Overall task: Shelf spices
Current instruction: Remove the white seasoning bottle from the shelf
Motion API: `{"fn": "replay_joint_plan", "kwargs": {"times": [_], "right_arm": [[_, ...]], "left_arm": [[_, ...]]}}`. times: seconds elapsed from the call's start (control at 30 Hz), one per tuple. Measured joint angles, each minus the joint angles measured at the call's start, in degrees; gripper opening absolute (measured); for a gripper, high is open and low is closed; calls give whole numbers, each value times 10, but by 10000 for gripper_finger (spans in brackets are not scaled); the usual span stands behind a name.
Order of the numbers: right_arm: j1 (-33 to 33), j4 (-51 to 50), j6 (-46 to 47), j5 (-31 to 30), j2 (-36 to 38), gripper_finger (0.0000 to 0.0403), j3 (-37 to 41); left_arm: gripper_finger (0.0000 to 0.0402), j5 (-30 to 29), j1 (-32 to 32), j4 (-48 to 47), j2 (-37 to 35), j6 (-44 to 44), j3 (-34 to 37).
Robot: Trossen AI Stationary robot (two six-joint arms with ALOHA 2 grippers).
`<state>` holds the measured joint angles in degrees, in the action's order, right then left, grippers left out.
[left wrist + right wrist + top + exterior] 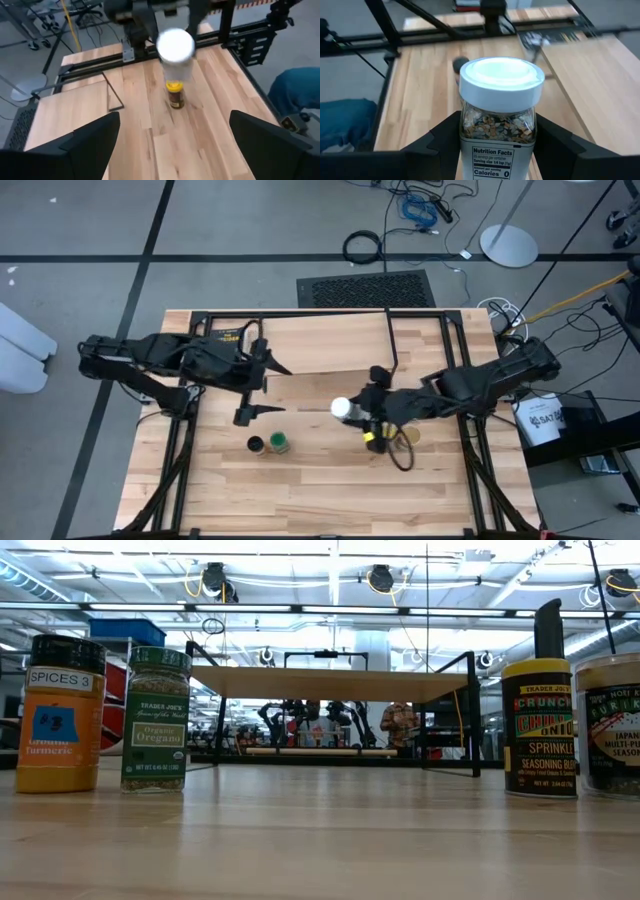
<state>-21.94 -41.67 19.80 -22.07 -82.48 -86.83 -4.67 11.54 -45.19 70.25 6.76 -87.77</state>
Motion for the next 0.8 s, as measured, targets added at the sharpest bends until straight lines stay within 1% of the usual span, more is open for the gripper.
{"fn": "replay_joint_plan", "kwargs": {"times": [0.1, 0.23, 0.43, 0.6, 0.73, 0.8], "right_arm": [[-29, -71, 56, -36, 24, 192, 0], [-77, -172, 156, -94, 54, 192, 0], [-167, -282, 316, -178, 73, 192, 0], [-248, -398, 503, -219, 73, 192, 6], [-302, -443, 632, -229, 72, 192, 38], [-322, -448, 682, -230, 72, 192, 66]], "left_arm": [[386, -1, 11, -19, -3, -5, 0], [386, -2, 22, -32, -2, -14, 0], [386, -3, 33, -34, -1, -20, 0], [386, -3, 38, -34, -1, -20, 0], [386, -3, 40, -34, -1, -20, 0], [386, -3, 40, -34, -1, -20, 0]]}}
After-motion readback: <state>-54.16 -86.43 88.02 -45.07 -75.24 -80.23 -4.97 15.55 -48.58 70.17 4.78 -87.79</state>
